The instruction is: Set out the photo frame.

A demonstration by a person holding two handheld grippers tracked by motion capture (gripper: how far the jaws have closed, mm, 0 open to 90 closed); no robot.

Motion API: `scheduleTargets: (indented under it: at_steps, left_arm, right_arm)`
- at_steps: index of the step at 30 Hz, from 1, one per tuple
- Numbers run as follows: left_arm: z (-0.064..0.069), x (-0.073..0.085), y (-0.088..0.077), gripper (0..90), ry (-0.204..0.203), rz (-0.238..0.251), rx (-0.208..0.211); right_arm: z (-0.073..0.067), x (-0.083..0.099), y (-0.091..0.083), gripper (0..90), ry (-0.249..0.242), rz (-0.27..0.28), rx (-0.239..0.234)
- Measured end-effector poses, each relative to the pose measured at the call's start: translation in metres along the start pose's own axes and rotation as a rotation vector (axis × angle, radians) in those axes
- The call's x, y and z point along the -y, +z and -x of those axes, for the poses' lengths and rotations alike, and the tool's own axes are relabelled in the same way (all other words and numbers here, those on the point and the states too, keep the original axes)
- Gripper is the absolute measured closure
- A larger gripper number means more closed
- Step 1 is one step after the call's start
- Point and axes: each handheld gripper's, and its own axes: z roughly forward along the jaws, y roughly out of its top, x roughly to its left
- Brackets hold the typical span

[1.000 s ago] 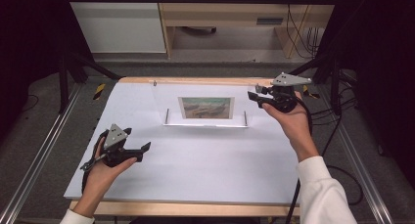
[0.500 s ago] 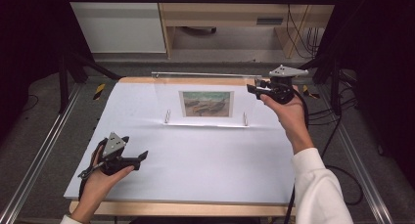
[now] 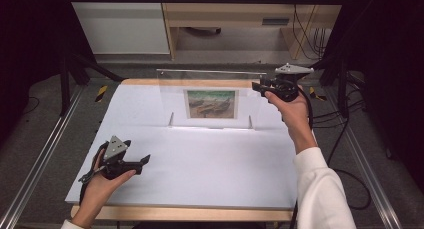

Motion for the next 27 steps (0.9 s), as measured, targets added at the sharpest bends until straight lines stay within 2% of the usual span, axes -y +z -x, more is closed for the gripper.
scheduleTargets:
  at_steps: [6,15,18,19,20,21,22,24,27]
  left_arm:
    - [0.0,0.001,0.0,11.7,-0.004,-0.001,-0.003]
    - [-0.003,0.004,-0.003,11.7,-0.002,-0.009,-0.008]
    - [-0.004,0.005,-0.004,11.7,-0.009,-0.005,-0.011]
    - [-0.004,0.005,-0.004,11.7,-0.012,-0.004,-0.013]
    - [-0.004,0.006,-0.004,11.7,-0.014,-0.005,-0.015]
    - [-0.004,0.006,-0.004,11.8,-0.014,-0.005,-0.015]
    - [-0.004,0.006,-0.004,11.7,-0.015,-0.005,-0.016]
    - [-0.004,0.007,-0.004,11.8,-0.014,-0.007,-0.013]
    - [-0.002,0.007,-0.003,11.7,-0.009,-0.009,-0.016]
  right_arm:
    - [0.002,-0.001,0.004,57.3,0.032,0.0,0.004]
    - [0.0,0.0,0.003,56.4,0.037,0.009,0.01]
    - [-0.002,0.001,0.002,42.1,0.029,0.0,0.023]
    - [-0.002,0.001,0.002,42.1,0.029,0.0,0.023]
    - [-0.004,0.001,0.001,33.5,0.023,-0.005,0.026]
    - [-0.004,0.001,0.001,33.5,0.023,-0.005,0.026]
    - [-0.006,0.002,0.0,26.4,0.007,-0.021,0.044]
    - [-0.01,0.003,-0.003,22.0,-0.01,-0.048,0.064]
    - [-0.013,0.005,-0.006,18.5,-0.025,-0.056,0.077]
